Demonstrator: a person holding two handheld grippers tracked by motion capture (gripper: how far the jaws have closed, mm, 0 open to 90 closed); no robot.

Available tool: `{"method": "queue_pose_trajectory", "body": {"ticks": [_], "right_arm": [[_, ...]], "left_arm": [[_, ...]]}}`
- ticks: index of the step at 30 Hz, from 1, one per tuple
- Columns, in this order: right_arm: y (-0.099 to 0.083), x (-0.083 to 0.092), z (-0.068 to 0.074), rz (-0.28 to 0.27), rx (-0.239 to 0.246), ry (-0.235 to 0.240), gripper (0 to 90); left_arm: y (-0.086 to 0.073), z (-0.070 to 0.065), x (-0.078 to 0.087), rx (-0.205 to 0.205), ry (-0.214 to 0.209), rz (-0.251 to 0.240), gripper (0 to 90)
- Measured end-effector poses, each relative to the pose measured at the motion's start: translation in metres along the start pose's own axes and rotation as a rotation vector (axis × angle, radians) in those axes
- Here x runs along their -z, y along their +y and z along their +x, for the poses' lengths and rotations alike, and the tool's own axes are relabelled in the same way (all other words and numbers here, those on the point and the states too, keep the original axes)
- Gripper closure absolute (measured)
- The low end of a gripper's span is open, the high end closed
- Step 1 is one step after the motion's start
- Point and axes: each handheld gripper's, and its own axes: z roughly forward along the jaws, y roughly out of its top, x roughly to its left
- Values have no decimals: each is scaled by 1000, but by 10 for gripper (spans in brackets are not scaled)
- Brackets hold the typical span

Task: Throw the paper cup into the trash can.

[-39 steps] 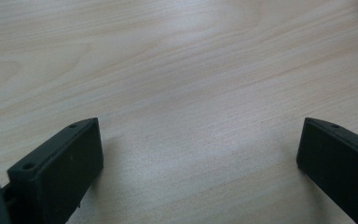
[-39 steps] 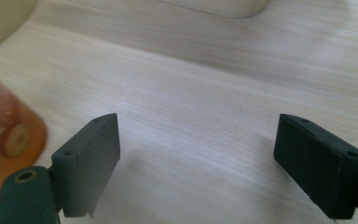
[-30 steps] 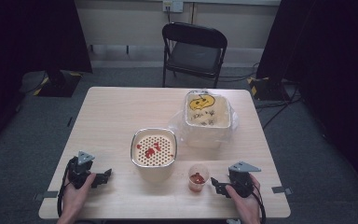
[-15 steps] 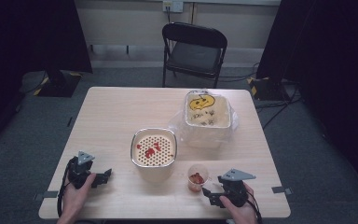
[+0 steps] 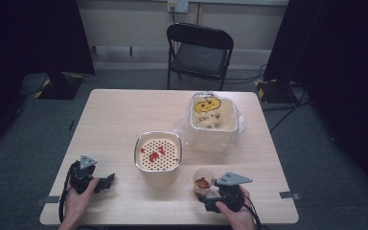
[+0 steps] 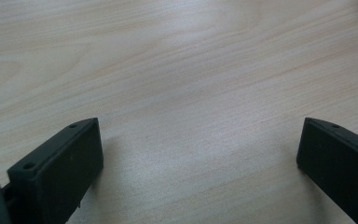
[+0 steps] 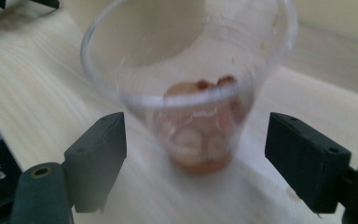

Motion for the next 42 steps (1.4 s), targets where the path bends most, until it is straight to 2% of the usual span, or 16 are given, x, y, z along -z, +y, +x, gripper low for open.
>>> {"method": "queue_pose_trajectory", "body": {"ticks": [9, 14, 18, 29, 42], "right_arm": [[10, -17, 2, -19, 42, 12, 259], [11, -24, -1, -18, 28, 33, 281], [12, -27, -1, -14, 46, 25, 328], [20, -16, -8, -42, 27, 8, 372], [52, 6, -13, -122, 7, -3, 387]], "left_arm": [[0, 0, 0, 0, 0, 0, 0], [0, 0, 0, 0, 0, 0, 0], [0, 0, 0, 0, 0, 0, 0], [0, 0, 0, 0, 0, 0, 0], [0, 0, 0, 0, 0, -1, 0]]}}
